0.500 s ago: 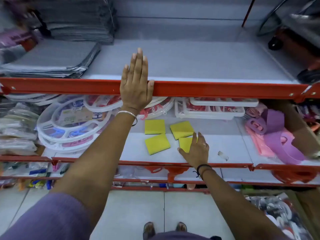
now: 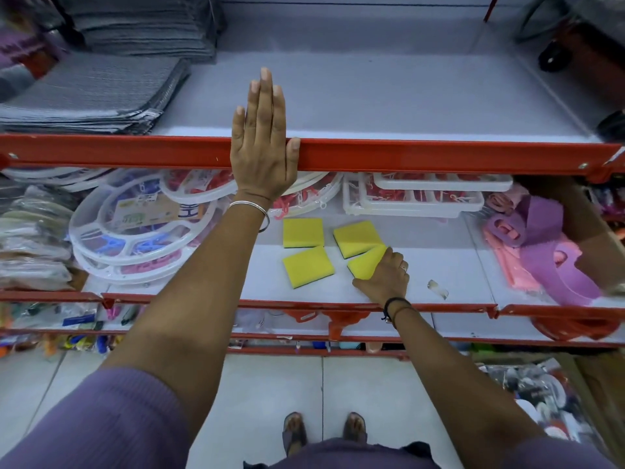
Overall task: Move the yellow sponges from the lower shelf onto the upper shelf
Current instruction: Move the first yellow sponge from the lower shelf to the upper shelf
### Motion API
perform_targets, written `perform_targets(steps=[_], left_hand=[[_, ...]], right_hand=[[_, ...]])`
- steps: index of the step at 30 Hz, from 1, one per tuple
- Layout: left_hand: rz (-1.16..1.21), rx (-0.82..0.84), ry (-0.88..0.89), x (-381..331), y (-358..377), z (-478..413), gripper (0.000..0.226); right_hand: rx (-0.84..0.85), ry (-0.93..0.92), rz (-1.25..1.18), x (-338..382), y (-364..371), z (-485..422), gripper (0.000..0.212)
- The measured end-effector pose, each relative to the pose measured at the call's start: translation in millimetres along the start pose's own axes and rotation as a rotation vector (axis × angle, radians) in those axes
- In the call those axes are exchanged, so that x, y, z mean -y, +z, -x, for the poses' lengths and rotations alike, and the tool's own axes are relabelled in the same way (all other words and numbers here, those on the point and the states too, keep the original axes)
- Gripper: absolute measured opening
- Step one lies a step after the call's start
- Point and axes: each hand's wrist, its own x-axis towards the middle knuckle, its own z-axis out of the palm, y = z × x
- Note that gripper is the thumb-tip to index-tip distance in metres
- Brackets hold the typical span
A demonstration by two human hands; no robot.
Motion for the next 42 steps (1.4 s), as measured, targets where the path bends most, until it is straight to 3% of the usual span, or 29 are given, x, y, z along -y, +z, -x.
perform_targets(steps=[2,6,8,18,24,32,38,42], left_hand=[[0.006,0.019,-0.005,0.6,-1.7,-1.3,0.059],[0.025,0.072,0.002,1.4,-6.9,-1.0,0.059],[0.036,0.091,0.015,3.4,-8.8,-0.7,0.059],[0.042,0.139,0.028,14.4,-11.6,8.6,0.058],[0.026,0.063,0.030,18.5,-5.0,10.8,0.059],[0.056,-0.055,0.067,19.8,7.3,15.6,0.059],[0.061,-0.077,0.075,20.8,10.7,16.5,0.060],[0.061,-0.079,0.084,21.1,12.6,16.6,0.060]], right_hand=[[-0.001,-0.100,-0.072,3.8,-15.4,7.6,0.106],[0.247,-0.391,-0.019,25.2,-71.7,27.3,0.099],[0.277,-0.538,0.019,39.5,-104.8,39.1,0.101],[0.002,-0.919,0.002,113.5,-239.2,70.9,0.105],[-0.125,-0.841,-0.109,165.5,-257.1,14.3,0.092],[0.061,-0.744,0.055,208.4,-228.7,-52.6,0.084],[0.169,-0.746,0.039,214.0,-221.2,-58.0,0.079],[-0.058,-0.888,-0.176,199.0,-231.5,-27.1,0.068]])
